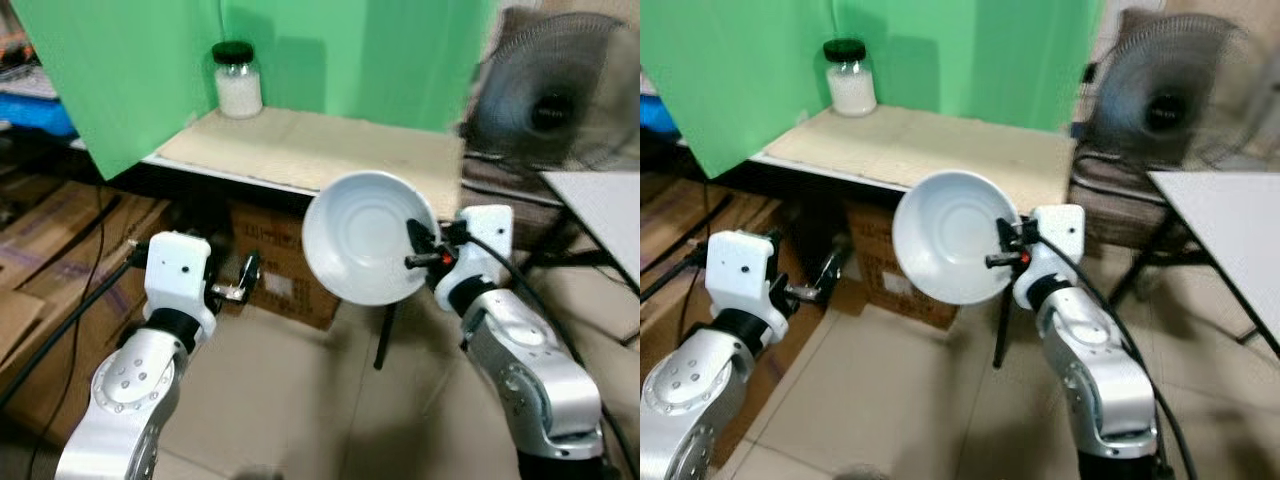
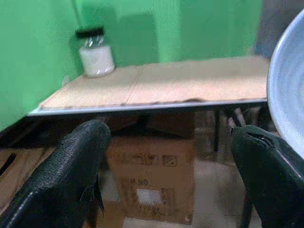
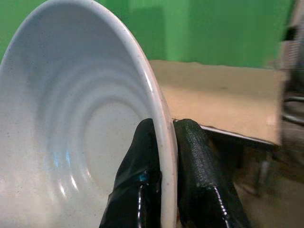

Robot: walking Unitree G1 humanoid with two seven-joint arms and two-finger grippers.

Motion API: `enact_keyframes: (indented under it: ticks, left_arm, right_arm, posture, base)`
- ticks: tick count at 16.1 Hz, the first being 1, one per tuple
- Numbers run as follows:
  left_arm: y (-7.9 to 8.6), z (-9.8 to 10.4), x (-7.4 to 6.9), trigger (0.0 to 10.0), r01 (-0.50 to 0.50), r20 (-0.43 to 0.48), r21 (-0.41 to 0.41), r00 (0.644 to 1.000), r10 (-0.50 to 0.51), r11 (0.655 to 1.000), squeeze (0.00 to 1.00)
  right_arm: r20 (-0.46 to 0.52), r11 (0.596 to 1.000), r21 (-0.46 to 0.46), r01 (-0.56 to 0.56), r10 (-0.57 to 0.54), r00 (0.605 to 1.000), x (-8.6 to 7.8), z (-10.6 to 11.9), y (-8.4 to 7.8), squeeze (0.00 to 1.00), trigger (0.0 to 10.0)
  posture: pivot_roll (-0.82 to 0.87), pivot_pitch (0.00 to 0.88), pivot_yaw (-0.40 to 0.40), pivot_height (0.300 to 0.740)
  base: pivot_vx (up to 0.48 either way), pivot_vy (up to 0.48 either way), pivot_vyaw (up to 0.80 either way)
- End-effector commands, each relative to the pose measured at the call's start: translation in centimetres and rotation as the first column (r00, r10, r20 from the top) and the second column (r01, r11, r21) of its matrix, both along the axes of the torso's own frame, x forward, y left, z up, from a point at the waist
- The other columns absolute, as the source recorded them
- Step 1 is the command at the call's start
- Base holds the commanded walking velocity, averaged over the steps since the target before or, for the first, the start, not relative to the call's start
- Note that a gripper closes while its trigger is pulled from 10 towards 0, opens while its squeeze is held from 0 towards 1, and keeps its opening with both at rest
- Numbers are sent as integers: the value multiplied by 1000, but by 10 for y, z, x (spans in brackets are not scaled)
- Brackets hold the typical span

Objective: Setting the table

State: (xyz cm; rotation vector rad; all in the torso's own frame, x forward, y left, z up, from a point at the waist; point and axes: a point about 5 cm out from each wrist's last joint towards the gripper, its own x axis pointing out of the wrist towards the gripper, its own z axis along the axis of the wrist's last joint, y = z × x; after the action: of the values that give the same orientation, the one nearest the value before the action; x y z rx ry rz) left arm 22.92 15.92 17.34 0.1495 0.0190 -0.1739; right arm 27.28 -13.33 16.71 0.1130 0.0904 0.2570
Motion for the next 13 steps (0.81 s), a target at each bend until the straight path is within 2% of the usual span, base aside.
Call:
enact_keyframes:
  ticks: [1,7,13]
  left_arm:
    - [1,-4,3,10000,-11,-19,-6,1000,11,1000,0]
    - [-7,-4,11,10000,-12,1,-48,1000,12,999,0]
    - [-1,-7,8,10000,-68,-2,-38,998,68,997,0]
  right_arm:
    - [23,1000,17,-3,3,1000,1,9,1,0,10000]
    - [22,999,5,46,-46,999,4,14,-12,0,10000]
    - [21,1000,-21,18,-18,1000,9,17,-8,0,10000]
  posture:
    - [-67,0,-13,740]
    - [-87,0,-39,740]
    - [-80,0,-65,740]
  base:
    - [0,0,-800]
    - [0,0,-800]
    - [0,0,-800]
